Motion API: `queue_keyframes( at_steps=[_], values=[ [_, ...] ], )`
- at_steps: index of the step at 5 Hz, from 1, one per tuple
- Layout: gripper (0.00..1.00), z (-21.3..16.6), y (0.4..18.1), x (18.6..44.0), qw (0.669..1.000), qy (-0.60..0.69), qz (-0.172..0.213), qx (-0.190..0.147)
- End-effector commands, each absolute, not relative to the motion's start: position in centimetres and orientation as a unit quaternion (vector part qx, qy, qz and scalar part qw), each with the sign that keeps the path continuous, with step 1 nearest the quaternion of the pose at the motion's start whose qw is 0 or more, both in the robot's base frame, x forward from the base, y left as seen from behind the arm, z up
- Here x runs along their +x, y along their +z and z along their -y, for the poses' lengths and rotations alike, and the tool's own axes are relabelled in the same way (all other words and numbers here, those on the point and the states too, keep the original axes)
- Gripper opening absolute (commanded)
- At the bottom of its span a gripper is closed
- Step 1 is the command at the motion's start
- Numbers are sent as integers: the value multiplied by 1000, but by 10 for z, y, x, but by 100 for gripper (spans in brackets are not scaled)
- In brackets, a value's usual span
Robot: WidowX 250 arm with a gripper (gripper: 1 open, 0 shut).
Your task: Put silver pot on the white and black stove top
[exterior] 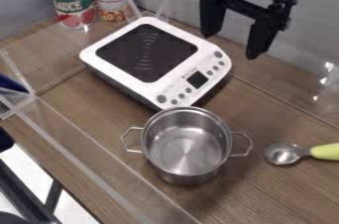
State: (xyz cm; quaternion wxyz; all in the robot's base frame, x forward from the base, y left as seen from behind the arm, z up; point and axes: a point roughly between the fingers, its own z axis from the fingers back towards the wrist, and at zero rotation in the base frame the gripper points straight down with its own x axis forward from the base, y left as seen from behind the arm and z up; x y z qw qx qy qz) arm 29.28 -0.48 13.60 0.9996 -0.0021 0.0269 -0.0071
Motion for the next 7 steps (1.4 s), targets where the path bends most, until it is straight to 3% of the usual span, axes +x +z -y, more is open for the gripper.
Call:
queue_keyframes(
  at_steps=[1, 5, 7],
  values=[
    [100, 0, 132, 290, 999, 18, -31, -6],
    [100, -17, 139, 280, 983, 181, -15, -22],
    [100, 0, 156, 273, 983, 182, -7, -24]
  ],
)
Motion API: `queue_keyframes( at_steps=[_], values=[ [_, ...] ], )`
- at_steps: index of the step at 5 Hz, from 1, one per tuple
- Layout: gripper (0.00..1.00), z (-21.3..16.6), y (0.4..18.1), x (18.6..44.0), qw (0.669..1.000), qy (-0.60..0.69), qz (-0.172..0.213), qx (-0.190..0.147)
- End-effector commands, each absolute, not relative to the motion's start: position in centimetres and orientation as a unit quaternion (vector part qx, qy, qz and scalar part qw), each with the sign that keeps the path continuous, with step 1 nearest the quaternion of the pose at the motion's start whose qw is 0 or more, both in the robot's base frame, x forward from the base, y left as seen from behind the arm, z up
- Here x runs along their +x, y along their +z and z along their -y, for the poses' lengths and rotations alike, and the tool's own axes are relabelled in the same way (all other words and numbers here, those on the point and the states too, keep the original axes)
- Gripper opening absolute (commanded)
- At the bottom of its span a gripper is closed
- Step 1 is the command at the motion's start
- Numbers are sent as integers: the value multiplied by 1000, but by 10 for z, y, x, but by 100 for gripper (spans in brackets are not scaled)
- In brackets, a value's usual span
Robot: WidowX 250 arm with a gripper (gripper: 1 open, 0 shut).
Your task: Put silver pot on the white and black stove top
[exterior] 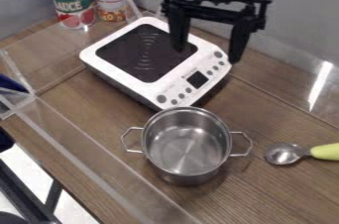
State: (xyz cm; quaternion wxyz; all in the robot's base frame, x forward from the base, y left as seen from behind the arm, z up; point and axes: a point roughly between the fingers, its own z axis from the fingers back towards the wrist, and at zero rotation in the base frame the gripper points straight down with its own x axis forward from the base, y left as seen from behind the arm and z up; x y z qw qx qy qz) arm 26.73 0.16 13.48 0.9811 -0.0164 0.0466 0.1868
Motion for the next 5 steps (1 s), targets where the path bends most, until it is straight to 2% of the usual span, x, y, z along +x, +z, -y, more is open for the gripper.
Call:
queue_keyframes(
  at_steps=[1, 2, 3, 5],
  values=[
    [100, 7, 165, 280, 989, 147, -6, -26],
    [100, 1, 166, 282, 994, 110, -13, -18],
    [100, -12, 160, 282, 995, 101, -20, -10],
    [100, -25, 150, 281, 996, 83, -29, -17]
  ],
)
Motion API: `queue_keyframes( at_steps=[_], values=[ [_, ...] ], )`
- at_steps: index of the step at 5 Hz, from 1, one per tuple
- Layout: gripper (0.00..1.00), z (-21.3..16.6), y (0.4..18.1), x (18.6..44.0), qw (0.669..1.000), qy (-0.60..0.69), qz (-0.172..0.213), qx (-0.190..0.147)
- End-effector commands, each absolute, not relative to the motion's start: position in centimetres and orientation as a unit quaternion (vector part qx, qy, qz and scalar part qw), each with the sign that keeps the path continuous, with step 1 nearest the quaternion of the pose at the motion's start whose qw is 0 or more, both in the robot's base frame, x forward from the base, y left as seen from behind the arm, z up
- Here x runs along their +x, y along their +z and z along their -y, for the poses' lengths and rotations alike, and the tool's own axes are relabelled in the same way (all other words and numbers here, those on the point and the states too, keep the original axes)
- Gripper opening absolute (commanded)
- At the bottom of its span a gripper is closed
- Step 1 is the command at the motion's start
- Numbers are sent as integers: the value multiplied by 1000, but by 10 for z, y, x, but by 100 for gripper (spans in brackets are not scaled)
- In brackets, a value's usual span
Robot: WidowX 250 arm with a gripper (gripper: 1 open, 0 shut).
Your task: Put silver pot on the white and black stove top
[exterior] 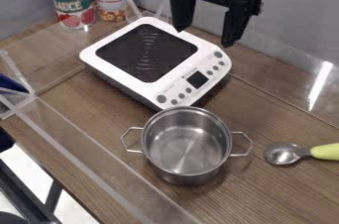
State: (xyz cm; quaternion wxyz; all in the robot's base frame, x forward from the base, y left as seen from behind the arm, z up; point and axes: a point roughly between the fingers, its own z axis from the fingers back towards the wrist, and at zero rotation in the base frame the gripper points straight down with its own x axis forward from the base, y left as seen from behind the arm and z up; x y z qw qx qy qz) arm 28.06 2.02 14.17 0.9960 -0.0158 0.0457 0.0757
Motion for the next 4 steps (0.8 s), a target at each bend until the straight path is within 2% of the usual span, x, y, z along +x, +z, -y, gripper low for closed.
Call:
queue_keyframes(
  at_steps=[1, 3, 4],
  values=[
    [100, -21, 151, 278, 997, 62, -30, -25],
    [100, 2, 155, 265, 998, 45, -23, -41],
    [100, 15, 155, 268, 998, 36, -20, -46]
  ],
)
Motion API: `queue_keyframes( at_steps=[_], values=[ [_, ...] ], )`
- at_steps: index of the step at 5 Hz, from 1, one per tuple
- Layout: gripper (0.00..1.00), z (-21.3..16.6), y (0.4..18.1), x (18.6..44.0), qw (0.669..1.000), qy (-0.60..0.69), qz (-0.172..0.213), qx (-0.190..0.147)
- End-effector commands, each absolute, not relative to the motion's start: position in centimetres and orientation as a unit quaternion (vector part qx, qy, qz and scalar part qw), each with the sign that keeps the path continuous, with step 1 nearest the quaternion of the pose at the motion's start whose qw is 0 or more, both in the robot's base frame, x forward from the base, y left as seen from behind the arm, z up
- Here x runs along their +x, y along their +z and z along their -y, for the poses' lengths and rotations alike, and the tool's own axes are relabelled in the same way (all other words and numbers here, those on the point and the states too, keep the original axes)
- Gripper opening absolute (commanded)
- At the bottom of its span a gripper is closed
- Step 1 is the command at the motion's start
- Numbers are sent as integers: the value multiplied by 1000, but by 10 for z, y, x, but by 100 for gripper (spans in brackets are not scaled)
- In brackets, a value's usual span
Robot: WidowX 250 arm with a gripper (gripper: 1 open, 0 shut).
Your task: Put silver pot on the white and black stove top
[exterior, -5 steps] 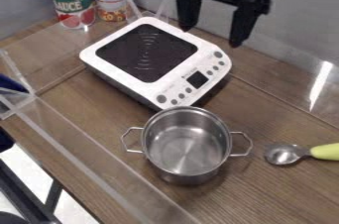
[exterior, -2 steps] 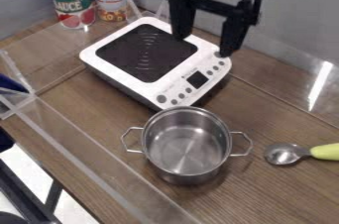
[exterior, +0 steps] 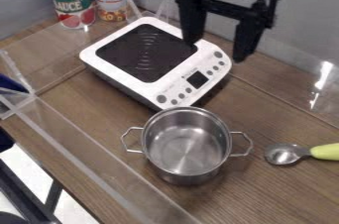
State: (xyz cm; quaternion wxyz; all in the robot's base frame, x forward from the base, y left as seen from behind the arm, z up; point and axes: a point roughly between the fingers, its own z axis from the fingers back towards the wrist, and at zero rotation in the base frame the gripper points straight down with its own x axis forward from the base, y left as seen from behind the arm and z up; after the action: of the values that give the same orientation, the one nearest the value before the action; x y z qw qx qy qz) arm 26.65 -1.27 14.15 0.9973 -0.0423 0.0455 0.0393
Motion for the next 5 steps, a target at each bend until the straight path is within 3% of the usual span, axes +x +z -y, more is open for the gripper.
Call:
queue_keyframes(
  at_steps=[1, 4, 5],
  values=[
    [100, 23, 151, 275, 998, 32, -18, -45],
    [100, -11, 123, 283, 999, -7, -13, -29],
    [100, -8, 125, 260, 998, -56, -11, -28]
  ],
)
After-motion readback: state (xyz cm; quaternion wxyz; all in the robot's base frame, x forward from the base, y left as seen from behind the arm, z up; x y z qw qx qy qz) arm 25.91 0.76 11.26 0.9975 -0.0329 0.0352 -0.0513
